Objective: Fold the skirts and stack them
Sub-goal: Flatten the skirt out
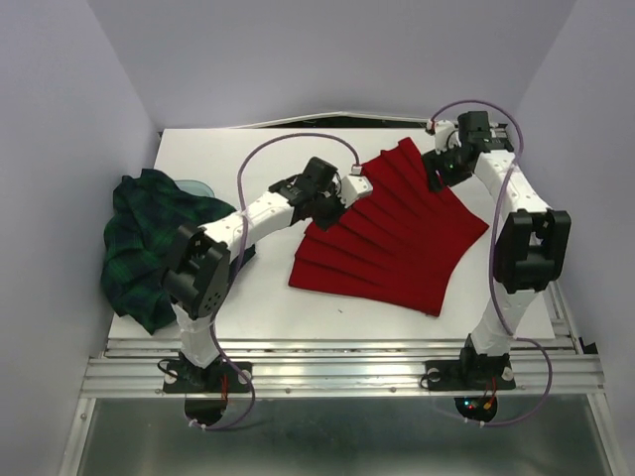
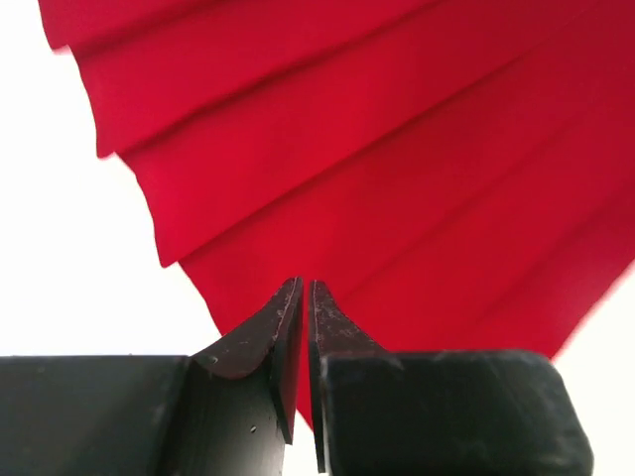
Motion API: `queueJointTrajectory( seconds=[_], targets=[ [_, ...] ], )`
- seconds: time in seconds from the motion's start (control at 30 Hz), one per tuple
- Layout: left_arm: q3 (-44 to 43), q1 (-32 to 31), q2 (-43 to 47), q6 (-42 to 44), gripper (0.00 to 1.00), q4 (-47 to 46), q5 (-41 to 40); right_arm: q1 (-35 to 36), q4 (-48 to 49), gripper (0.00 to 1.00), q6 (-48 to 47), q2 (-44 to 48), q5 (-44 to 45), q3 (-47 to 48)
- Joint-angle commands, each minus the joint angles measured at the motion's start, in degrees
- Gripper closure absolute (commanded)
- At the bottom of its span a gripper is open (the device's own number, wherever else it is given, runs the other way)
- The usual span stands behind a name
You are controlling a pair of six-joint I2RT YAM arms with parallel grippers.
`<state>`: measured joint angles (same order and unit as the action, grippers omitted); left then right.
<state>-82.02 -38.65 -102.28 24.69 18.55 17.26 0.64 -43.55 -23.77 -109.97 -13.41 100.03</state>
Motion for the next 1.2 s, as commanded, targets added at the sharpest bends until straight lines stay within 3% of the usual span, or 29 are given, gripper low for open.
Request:
queueJointTrajectory(
  seconds=[0.0, 0.23, 0.47, 0.7, 0.8, 1.17],
  targets=[
    [0.89, -1.25, -4.59, 4.49, 0.82, 1.06, -5.65, 0.23, -4.62, 0.36, -1.98, 0.37, 3.91, -9.82],
    [4.23, -1.42, -10.31, 8.88, 0.88, 2.72, -8.2, 0.23, -0.93, 0.39, -5.59, -2.26, 5.85, -17.67],
    [18.11, -2.65, -3.64, 8.36, 0.91, 2.11, -3.29, 1.29, 2.15, 0.39, -6.55, -9.03, 3.48, -15.92],
    [28.39, -5.47, 4.28, 5.9, 0.92, 4.04, -0.38, 8.48, 2.15, 0.39, -6.38, -10.96, 0.93, -15.74],
    [29.28, -5.47, 5.86, 5.11, 0.92, 4.48, -1.17, 11.3, 3.29, 0.39, -5.33, -10.44, 0.75, -17.32],
    [23.84, -4.59, 4.72, 4.76, 0.89, 6.15, -1.79, 11.31, 2.95, 0.39, -3.04, -7.1, 1.63, -13.64]
  ],
)
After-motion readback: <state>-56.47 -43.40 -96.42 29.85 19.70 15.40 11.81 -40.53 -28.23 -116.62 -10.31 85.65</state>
